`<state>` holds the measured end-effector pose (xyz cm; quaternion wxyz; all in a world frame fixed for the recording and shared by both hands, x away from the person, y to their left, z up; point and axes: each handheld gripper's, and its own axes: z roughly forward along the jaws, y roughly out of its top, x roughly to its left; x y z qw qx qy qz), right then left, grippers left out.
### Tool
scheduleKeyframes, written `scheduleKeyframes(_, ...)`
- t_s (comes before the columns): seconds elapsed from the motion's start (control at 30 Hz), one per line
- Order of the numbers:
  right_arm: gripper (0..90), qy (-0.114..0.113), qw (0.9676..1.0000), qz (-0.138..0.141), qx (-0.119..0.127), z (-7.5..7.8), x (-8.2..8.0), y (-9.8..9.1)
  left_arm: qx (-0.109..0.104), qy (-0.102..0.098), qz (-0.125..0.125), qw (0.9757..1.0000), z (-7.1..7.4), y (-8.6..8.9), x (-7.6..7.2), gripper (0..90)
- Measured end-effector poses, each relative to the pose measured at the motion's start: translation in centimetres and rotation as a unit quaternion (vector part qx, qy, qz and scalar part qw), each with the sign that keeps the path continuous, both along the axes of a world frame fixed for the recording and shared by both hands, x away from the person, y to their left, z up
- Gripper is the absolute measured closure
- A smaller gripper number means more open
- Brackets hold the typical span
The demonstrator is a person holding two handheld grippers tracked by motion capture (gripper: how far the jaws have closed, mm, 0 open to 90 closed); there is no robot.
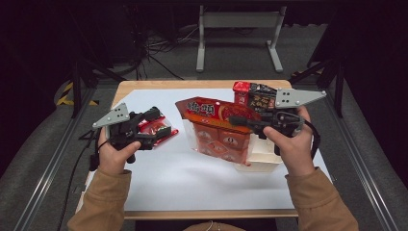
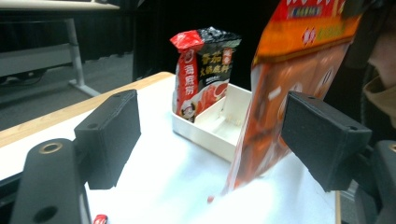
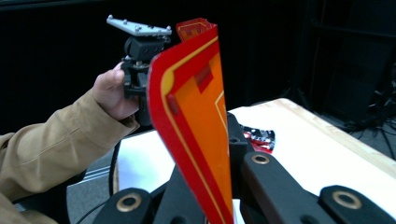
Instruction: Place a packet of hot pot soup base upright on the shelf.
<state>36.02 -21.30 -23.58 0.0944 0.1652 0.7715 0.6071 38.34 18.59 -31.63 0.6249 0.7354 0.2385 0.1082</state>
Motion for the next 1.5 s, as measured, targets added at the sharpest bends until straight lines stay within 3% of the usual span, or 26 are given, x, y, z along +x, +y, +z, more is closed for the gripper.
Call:
scheduleKeyframes(0.53, 89.9, -0.011, 0.999, -0.029, 0.033, 2.1, 0.8, -3.1, 0.003, 0.015, 0.01, 0.9998, -0.5, 0.4, 0.5, 17.4)
scheduleKeyframes(0.73, 89.9, -0.022, 0.998, -0.052, 0.028, 2.6, 1.0, -4.1, 0.002, 0.018, 0.013, 0.9997, -0.7, 0.5, 0.7, 17.1)
scheduleKeyframes(1.17, 89.9, -0.02, 0.9934, -0.106, 0.039, 2.3, 2.3, -7.5, 0.003, 0.028, 0.02, 0.9994, -1.3, 0.9, 1.2, 16.5)
scheduleKeyframes(1.5, 89.9, -0.018, 0.9893, -0.135, 0.052, 1.3, 2.8, -8.8, 0.001, 0.032, 0.021, 0.9993, -1.4, 1.0, 1.3, 16.4)
